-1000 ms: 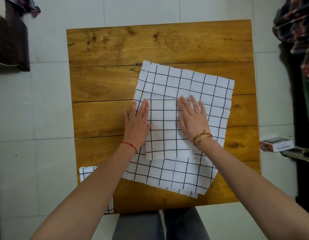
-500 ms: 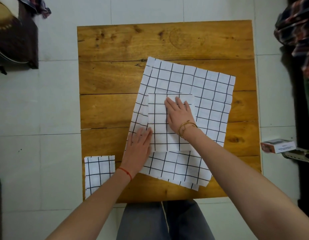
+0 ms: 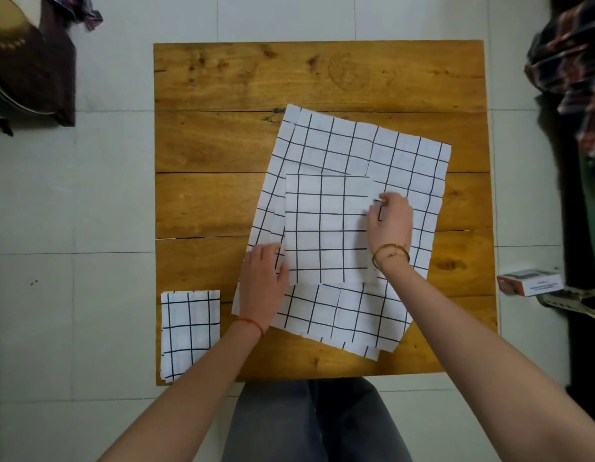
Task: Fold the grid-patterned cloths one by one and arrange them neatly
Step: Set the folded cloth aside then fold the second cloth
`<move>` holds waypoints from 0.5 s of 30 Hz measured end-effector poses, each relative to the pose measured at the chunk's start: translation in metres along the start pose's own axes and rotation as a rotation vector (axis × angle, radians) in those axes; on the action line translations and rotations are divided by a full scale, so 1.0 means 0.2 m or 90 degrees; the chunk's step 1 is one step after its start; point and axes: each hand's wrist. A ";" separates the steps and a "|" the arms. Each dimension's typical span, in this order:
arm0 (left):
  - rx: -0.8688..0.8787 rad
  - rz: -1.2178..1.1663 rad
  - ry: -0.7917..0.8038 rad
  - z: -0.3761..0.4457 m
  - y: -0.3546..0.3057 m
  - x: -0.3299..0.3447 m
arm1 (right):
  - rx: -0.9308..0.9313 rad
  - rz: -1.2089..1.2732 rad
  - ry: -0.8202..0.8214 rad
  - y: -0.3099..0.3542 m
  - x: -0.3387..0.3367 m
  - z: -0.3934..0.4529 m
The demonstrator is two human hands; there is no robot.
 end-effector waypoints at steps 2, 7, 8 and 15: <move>-0.104 -0.085 -0.007 0.10 -0.04 0.01 | 0.131 0.043 -0.003 -0.08 -0.03 -0.01; -0.287 -0.217 0.019 0.27 -0.11 0.03 | 0.225 0.105 0.136 -0.17 -0.06 -0.07; -0.298 -0.214 0.026 0.29 -0.12 0.04 | 0.229 0.112 0.147 -0.16 -0.06 -0.07; -0.290 -0.306 0.008 0.30 -0.15 -0.02 | 0.259 0.224 0.124 -0.13 -0.06 -0.06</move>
Point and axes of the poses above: each hand's wrist, its own z-axis towards the middle knuckle, its own x-axis out of the palm, y = z × x, and after that the axes turned 6 degrees about z, right-handed
